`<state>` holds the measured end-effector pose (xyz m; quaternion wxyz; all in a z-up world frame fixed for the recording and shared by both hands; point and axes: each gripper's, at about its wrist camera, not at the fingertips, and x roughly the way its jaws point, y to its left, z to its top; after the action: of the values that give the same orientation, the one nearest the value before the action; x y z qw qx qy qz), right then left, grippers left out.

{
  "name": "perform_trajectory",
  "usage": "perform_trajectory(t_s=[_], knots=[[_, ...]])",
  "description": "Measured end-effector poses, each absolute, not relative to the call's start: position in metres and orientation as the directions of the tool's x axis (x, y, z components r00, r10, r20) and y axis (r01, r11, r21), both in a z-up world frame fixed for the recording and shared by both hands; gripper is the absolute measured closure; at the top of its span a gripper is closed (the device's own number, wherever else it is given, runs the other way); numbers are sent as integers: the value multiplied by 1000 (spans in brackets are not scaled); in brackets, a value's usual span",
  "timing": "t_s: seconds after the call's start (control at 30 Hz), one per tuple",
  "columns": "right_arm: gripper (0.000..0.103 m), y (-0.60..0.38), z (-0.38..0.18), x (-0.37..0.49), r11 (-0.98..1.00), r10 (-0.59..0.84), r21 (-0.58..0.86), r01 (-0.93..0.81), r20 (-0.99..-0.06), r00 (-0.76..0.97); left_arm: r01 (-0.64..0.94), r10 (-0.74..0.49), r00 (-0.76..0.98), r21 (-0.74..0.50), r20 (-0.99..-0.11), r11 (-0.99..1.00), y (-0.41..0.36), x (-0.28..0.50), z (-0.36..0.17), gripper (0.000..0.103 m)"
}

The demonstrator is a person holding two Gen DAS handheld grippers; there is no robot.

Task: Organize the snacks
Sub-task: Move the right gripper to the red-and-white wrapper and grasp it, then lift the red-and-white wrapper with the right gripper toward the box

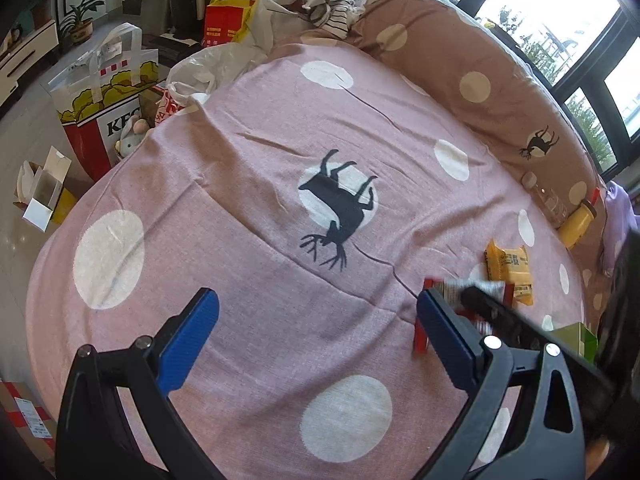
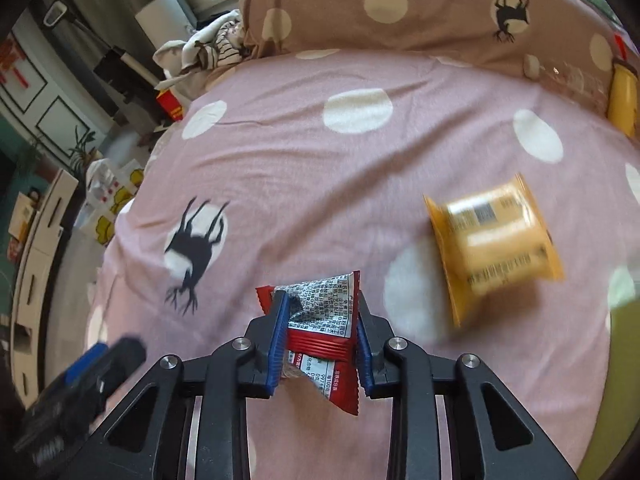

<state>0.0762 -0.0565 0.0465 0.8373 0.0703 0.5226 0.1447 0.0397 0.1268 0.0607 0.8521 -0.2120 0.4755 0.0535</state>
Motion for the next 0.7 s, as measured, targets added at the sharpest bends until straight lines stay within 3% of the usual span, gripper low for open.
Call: perform_trajectory(t_s=[0.17, 0.37, 0.43, 0.5, 0.57, 0.7], knots=[[72, -88, 43, 38, 935, 352, 342, -98, -850, 392, -251, -111, 531, -281, -840, 926, 111, 42, 60, 3], [70, -130, 38, 27, 956, 266, 294, 15, -885, 381, -182, -154, 509, -281, -847, 942, 86, 41, 58, 3], [66, -145, 38, 27, 953, 254, 298, 55, -885, 390, -143, -171, 491, -273, -854, 951, 75, 42, 55, 3], [49, -159, 44, 24, 953, 235, 292, 75, -876, 420, -115, -196, 472, -280, -859, 953, 64, 42, 52, 3], [41, -171, 50, 21, 942, 247, 323, 94, -854, 459, -84, -248, 451, -318, -857, 944, 55, 41, 50, 3], [39, -183, 50, 19, 919, 286, 378, 114, -836, 468, 21, -367, 375, -388, -851, 921, 27, 36, 48, 3]])
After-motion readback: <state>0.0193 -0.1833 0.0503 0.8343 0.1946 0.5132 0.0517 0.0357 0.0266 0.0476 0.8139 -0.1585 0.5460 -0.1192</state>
